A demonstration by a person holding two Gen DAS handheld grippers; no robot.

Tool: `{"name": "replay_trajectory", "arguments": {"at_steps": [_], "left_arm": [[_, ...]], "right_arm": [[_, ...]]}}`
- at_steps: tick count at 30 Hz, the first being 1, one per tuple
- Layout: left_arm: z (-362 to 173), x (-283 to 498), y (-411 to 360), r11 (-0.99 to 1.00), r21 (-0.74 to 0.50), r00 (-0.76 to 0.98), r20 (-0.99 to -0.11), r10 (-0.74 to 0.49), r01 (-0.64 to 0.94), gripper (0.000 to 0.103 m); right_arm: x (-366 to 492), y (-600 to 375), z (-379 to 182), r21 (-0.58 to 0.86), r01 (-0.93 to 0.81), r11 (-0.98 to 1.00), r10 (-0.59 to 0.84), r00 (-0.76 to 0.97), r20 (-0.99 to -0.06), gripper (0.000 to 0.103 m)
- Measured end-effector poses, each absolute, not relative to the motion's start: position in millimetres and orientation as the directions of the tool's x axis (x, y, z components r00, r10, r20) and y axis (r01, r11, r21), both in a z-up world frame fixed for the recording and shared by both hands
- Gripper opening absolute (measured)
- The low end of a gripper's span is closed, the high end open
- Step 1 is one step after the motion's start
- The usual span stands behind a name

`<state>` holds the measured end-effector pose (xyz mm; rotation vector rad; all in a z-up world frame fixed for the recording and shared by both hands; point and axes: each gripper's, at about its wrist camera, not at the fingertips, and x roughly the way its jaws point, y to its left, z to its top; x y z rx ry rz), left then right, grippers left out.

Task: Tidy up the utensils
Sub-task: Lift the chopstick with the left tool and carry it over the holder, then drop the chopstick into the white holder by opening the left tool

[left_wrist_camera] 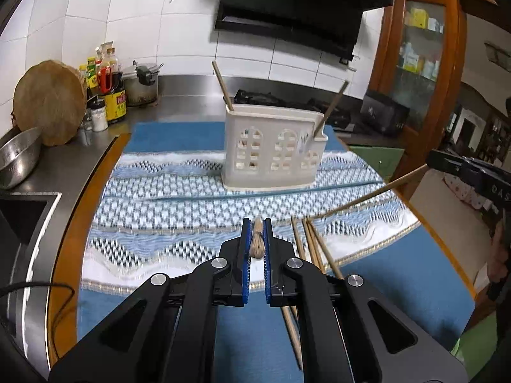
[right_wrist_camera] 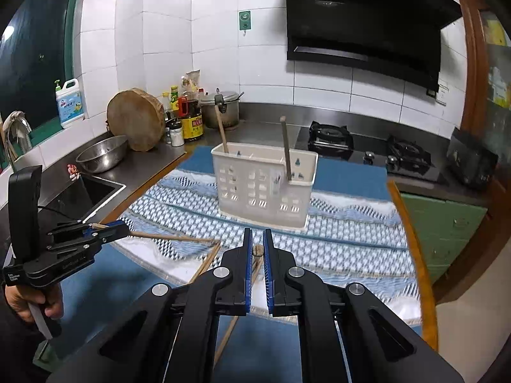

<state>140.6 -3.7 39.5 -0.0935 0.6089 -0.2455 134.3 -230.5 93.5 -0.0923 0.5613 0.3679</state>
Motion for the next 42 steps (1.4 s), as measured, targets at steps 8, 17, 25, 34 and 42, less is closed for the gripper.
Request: {"name": "replay_trajectory", "arguments": {"at_steps": [8, 17, 25, 34, 42], "left_arm": [[76.6, 177.9, -9.0, 0.965, -0.114, 0.806, -0.531, -0.261, 0.238, 0.005], [128.9, 222.1, -10.1, 0.965, -0.091, 0.838, -0.479, -0.26, 0.247, 0.005], [190.5, 253.6, -9.2, 0.967, -0.084, 0.901, -0.351, -0.256, 0.242, 0.005], [222.3, 295.8, -8.7, 0.963, -0.137, 0.941, -0.221, -0.256, 0.23, 0.005], [188.9, 327.5, -22.7, 0.977, -0.094, 0.939, -0.273, -0.208, 0.189, 0.005]], "right_arm": [[182.4, -237.3, 144.0, -0.017, -0.348, 0.937, 0.291, 0.809, -0.511, 0.007], [233.5, -237.3, 200.5, -0.069, -0.309, 0.948, 0.25, 0.863, -0.44, 0.007], [272.2, -224.1, 214.8, -0.07, -0.309, 0.948, 0.253, 0.872, -0.419, 0.007], [304.6, -219.9, 185.6, -0.073, -0.32, 0.945, 0.248, 0.842, -0.478, 0.007], [319.0, -221.9, 154.4, -0.063, -0.321, 0.945, 0.24, 0.811, -0.533, 0.007]]}}
